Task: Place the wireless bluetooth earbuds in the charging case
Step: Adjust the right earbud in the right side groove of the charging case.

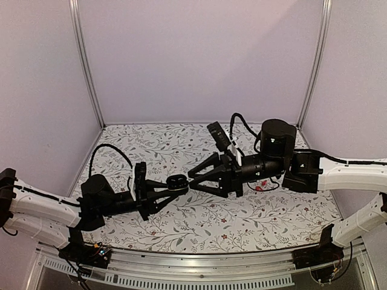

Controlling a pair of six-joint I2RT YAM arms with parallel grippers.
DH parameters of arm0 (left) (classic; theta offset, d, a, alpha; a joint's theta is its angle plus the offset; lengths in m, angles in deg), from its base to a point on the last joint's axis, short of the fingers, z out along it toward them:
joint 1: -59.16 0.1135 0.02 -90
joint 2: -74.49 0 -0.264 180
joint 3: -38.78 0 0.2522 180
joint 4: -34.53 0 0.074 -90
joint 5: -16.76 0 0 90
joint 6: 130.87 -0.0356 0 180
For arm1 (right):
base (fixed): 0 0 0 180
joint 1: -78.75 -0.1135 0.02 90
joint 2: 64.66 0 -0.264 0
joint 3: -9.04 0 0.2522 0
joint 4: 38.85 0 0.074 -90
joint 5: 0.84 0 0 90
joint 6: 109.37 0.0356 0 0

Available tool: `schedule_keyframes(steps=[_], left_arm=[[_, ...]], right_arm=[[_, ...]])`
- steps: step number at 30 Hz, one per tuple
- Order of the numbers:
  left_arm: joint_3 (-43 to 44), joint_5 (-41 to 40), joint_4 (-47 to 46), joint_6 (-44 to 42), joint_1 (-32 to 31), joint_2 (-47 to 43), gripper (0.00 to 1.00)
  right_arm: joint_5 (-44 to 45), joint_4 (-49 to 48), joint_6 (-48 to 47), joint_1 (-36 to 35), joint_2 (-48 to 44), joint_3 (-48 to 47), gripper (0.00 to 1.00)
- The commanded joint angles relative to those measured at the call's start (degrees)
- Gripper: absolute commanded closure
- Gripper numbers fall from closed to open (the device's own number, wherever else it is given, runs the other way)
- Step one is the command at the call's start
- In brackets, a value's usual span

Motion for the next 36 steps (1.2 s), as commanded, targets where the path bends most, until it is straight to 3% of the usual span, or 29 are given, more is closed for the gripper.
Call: schedule_keyframes(steps=[1, 7, 20, 36], left_arm=[[1.74, 4.48, -0.74, 0.42, 1.01, -0.09, 1.0], [2.13, 9.84, -0.66, 1.34, 1.12, -0.22, 1.0], [3.66, 13.78, -0.91, 2.39, 1.11, 2.13, 1.0], [4.11, 15.15, -1.4, 2.86, 1.09, 3.92, 1.0]], right_arm=[[3.79, 4.59, -2.37, 1.71, -2.74, 2.42, 0.52], [9.55, 13.84, -8.09, 1.99, -3.93, 1.61, 0.43], [7.45, 16.83, -11.33, 1.77, -0.84, -0.27, 0.24], [8.63, 15.91, -10.89, 0.98, 2.71, -2.35, 0.25]])
